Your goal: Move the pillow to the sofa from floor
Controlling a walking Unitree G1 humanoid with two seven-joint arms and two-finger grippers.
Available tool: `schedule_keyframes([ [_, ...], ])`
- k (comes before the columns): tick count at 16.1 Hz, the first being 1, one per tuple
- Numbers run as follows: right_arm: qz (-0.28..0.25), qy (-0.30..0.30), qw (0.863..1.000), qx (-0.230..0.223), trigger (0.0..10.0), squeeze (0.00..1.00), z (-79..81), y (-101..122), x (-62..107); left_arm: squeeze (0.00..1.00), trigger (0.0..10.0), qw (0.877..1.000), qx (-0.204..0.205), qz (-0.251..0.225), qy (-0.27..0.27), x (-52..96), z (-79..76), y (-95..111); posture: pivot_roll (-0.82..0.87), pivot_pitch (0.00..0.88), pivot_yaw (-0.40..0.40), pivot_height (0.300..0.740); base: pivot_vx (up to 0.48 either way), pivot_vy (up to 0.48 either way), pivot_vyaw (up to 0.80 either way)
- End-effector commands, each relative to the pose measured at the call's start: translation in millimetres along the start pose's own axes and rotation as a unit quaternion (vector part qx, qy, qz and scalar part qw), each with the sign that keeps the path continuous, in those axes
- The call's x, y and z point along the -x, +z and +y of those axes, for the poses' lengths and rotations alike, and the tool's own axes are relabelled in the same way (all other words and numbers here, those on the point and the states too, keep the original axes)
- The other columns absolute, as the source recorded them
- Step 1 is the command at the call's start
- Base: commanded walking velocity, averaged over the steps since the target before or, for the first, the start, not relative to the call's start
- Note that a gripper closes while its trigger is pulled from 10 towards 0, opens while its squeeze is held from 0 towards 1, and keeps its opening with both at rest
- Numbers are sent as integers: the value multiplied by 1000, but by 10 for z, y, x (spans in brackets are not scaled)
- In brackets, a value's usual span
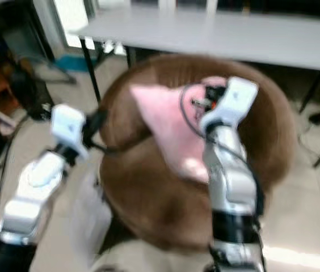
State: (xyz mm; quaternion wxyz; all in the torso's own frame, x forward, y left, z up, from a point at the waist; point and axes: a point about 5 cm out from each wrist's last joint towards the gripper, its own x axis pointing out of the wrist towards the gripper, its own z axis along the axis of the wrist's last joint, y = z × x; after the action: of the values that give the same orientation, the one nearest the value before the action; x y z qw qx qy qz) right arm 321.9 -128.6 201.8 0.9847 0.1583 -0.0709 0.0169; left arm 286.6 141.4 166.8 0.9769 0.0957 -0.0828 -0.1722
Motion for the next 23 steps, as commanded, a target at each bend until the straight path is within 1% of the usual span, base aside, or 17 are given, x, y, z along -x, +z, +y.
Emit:
schedule_keyframes([
  [1,-18,9,1000,1,10000,0,14,91,7,0,10000,1000,0,0,-5,-22,-9,9,-62,0,39,740,319,0,-800],
  [4,-18,6,1000,0,10000,0,10,89,9,0,10000,1000,-3,2,-13,-27,-24,6,-62,0,47,740,303,0,-733],
  [6,-13,16,1000,0,10000,0,39,77,12,0,10000,1000,-4,11,-22,-18,-39,-14,-63,0,52,740,0,0,0],
  [8,-8,26,1000,-4,10000,0,65,72,14,0,10000,1000,-11,9,-22,-10,-24,-11,-61,0,51,740,0,0,0],
  [12,-7,61,998,-2,10000,0,136,133,-9,0,10000,999,-25,18,-35,22,16,-35,-61,0,52,740,0,0,0],
  [15,-3,55,998,7,10000,0,115,118,-105,0,10000,997,-23,29,-63,75,16,-53,-48,12,50,740,0,0,0],
  [16,7,39,999,20,10000,0,93,80,-173,0,10000,996,-20,37,-82,122,4,-54,-36,40,47,740,0,0,0],
  [17,13,31,999,28,10000,0,83,63,-201,0,10000,995,-19,39,-91,143,0,-54,-34,45,47,740,0,0,0],
  [18,33,-2,998,60,10000,0,60,-2,-282,0,10000,993,-17,52,-109,231,1,-72,-25,82,45,740,0,0,0],
  [19,45,-22,997,63,10000,0,58,-52,-340,0,10000,991,-16,64,-120,311,7,-96,-22,102,44,740,0,0,0],
  [21,77,-43,996,25,10000,0,79,-229,-470,0,10000,986,-13,93,-136,480,15,-136,-7,151,37,740,0,0,0],
  [22,99,-52,994,19,10000,0,68,-375,-525,0,10000,984,-8,108,-145,580,2,-136,15,191,35,740,0,0,0],
  [23,117,-72,990,29,10000,0,19,-485,-556,0,10000,981,-5,119,-153,667,-17,-130,26,206,38,740,0,0,0],
])
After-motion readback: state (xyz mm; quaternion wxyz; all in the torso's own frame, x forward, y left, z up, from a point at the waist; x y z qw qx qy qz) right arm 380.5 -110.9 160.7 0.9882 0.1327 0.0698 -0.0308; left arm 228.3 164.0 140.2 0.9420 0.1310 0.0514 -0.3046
